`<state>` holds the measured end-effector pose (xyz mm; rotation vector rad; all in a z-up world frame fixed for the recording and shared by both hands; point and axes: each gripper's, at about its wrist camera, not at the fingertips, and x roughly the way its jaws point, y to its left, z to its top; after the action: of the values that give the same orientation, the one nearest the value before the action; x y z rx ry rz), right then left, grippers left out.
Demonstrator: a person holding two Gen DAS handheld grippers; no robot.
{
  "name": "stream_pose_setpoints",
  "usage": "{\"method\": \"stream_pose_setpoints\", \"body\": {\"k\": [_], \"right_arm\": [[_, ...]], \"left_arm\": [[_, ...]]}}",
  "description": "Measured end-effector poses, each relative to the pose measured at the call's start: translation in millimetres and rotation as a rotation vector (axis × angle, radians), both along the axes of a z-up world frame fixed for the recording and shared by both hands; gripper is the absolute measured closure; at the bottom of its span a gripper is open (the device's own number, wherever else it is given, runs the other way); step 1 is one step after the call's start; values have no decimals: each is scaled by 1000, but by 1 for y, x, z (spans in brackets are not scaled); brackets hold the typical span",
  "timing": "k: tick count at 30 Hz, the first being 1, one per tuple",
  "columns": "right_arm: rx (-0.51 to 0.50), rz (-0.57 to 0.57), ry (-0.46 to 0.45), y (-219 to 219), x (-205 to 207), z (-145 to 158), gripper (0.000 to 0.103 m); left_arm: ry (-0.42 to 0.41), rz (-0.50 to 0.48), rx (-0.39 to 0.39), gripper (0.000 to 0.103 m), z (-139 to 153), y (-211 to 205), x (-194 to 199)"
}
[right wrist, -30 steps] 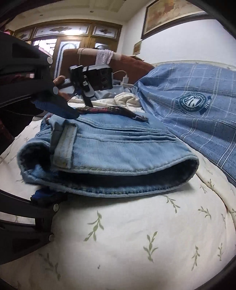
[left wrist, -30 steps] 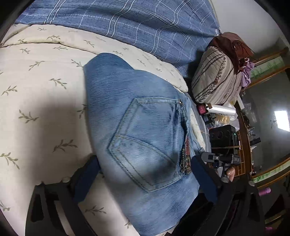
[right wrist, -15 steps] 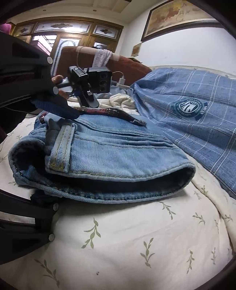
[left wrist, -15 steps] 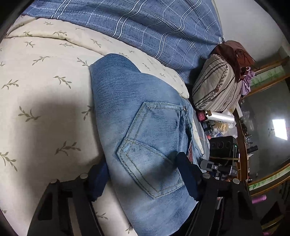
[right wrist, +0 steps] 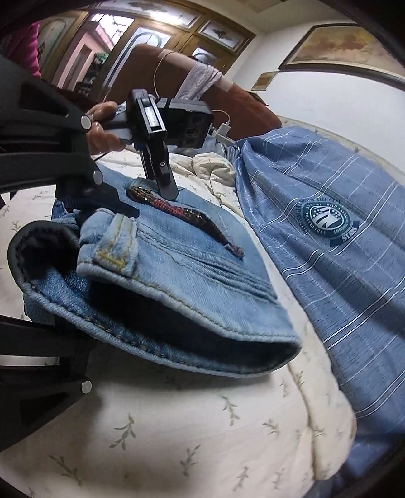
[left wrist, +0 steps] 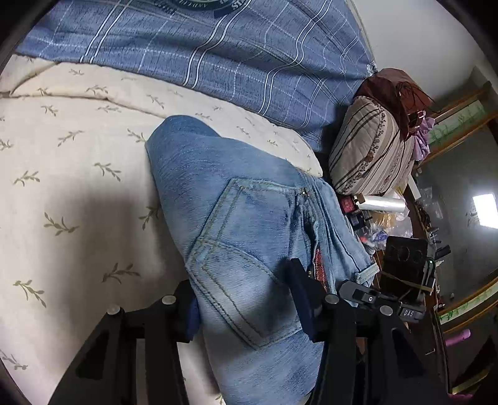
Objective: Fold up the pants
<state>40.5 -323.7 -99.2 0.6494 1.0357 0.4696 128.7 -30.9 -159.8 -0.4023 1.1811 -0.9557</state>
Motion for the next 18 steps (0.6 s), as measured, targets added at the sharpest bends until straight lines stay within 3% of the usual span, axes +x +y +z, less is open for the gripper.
{"method": "stream_pose_setpoints", "body": {"k": [10, 18], "right_arm": [[-21, -1, -106, 20, 11, 26, 56], [-7, -1, -182, 40, 17, 41, 56]], "left_arm": [[-94, 70, -25, 52, 29, 26, 1], [-206, 142, 0, 52, 56, 44, -5]]}}
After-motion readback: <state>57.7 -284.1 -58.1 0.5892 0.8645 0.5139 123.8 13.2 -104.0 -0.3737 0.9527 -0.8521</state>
